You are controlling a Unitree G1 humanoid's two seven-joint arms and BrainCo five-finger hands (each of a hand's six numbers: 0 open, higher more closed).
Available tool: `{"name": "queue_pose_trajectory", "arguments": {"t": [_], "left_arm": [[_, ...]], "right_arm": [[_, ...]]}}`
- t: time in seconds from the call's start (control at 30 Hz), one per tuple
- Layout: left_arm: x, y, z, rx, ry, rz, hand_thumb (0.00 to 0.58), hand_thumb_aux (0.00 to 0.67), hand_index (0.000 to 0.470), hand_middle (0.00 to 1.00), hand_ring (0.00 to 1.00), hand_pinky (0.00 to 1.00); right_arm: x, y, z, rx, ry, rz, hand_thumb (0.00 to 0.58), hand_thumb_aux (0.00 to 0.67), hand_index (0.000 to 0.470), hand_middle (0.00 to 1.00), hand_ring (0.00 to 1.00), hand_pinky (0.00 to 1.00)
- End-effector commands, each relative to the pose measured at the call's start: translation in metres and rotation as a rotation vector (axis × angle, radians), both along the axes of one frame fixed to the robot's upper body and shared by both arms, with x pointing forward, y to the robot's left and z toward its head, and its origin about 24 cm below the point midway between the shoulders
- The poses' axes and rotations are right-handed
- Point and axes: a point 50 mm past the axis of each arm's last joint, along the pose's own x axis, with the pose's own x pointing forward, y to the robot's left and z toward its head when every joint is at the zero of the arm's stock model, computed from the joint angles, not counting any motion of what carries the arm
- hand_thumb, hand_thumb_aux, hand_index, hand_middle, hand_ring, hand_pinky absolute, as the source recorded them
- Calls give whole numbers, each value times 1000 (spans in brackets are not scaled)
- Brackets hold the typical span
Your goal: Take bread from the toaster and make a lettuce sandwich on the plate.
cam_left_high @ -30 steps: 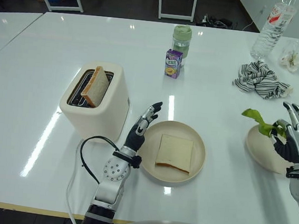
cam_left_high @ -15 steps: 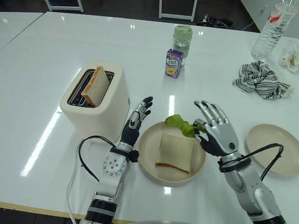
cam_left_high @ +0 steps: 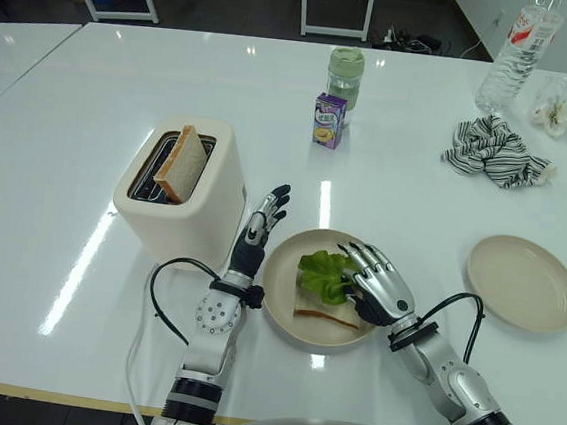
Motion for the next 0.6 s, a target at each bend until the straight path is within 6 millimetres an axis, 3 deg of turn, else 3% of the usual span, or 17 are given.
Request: {"name": "queue_pose_trajectory", "arguments": {"t": [0.03,0.13,0.2,0.33,0.5,0.6], "left_arm": [[-1,-2,-5,6,29,-5,0,0,0,0,0,0],[0,-2,-6,7,31,-6,0,0,0,0,0,0],[0,-2,-6,8,33,-5,0,0,0,0,0,0],[0,-1,-7,11,36,-5,0,0,0,0,0,0],[0,-1,-8,17,40,-6,0,0,0,0,0,0],[0,-1,-8,21,41,-9,0,0,0,0,0,0]], "right_arm": [[-7,-2,-1,-27,12,15,580,670,470,0,0,0],[-11,-5,1,-31,13,15,580,654,459,0,0,0],[-13,-6,2,-33,14,14,564,557,391,0,0,0],[-18,-10,3,-43,20,9,540,494,347,0,0,0],[-22,-14,-1,-73,51,2,506,431,302,0,0,0],[-24,-17,-4,-87,68,-5,503,426,299,0,0,0]]}}
